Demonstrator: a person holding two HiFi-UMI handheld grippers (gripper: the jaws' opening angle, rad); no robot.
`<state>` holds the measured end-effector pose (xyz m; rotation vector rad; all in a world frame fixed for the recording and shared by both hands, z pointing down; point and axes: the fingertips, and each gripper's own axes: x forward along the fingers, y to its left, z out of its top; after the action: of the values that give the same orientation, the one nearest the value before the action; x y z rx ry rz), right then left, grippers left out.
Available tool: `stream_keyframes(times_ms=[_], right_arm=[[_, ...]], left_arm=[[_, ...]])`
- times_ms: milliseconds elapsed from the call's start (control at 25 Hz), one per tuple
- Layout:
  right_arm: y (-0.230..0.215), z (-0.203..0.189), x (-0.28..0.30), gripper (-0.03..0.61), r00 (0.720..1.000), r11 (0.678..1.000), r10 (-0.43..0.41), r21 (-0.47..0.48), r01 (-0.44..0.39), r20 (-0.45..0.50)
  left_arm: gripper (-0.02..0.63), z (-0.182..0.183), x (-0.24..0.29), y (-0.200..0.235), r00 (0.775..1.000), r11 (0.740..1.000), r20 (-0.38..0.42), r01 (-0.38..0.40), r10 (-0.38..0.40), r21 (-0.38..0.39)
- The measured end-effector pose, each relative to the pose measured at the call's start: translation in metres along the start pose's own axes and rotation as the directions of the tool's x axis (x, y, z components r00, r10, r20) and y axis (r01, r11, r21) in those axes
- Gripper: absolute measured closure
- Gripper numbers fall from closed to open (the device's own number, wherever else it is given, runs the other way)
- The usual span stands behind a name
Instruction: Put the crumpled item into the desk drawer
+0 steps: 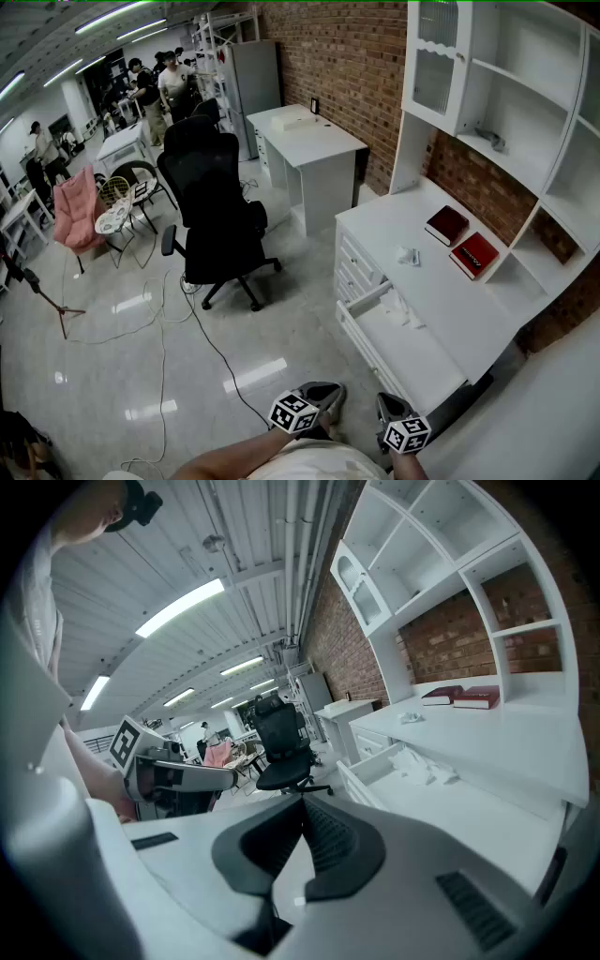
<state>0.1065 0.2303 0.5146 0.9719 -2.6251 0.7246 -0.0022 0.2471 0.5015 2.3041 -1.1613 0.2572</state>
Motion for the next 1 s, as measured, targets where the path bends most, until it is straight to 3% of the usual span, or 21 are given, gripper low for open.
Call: stream_keyframes(times_ms=[1000], right_arm=[[-0.002, -0.003, 0.007, 0.555, 1.000, 1.000, 0.015, -0.006, -0.015, 0.002]], left_arm=[[0.580, 0.000, -0.016, 0.003, 0.998, 0.998, 0.014, -0.055, 0.055, 0.002]])
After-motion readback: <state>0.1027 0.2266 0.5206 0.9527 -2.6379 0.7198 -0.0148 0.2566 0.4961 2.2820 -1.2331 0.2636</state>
